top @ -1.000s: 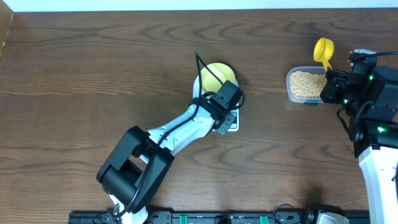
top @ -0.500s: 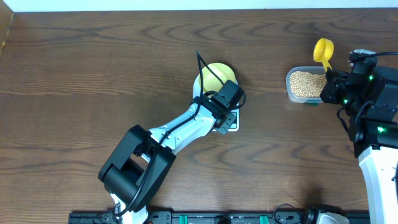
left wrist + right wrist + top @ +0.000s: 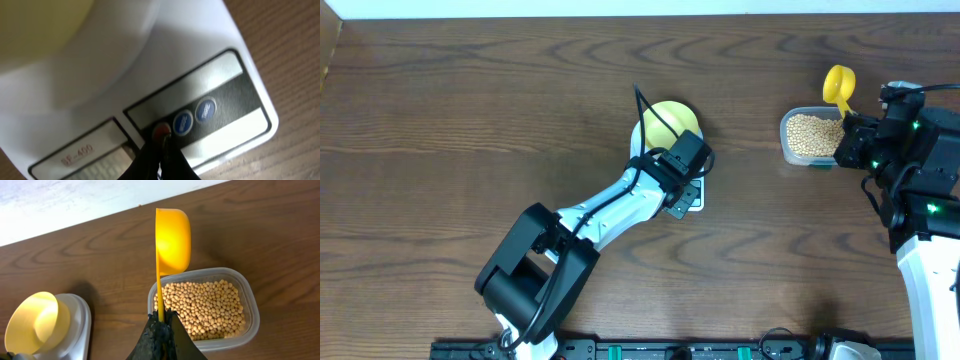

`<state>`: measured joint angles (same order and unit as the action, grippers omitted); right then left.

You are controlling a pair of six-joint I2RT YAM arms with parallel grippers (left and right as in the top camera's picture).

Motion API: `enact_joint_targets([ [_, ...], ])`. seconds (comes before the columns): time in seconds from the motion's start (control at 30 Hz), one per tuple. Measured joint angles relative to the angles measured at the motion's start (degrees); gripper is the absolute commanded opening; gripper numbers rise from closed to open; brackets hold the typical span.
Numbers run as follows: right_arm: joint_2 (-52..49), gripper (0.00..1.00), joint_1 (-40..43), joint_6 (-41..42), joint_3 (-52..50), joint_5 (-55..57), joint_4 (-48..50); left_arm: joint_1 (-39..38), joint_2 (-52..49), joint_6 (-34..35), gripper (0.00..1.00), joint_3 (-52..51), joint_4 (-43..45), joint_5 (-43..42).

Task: Scoop item into bowl and weigh 50g on scale
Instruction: 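Withdraw the left gripper from the scale to the left side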

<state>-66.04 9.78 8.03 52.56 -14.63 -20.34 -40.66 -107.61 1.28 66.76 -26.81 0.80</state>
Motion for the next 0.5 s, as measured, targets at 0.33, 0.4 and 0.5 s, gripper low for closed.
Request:
enact_joint_targets([
  [0.33, 0.0, 0.01, 0.0, 0.0, 0.0, 0.0, -0.44, 0.11, 1.11, 0.04, 0.08, -0.9, -0.37, -0.33],
  [0.4, 0.0, 0.01, 0.0, -0.02, 0.0, 0.0, -0.44, 0.28, 1.97, 0.15, 0.07, -0.9, -0.39, -0.48],
  [0.5, 0.0, 0.01, 0.0, 0.0, 0.0, 0.0, -0.44, 1.2, 5.18, 0.22, 0.07, -0.87, -0.42, -0.52],
])
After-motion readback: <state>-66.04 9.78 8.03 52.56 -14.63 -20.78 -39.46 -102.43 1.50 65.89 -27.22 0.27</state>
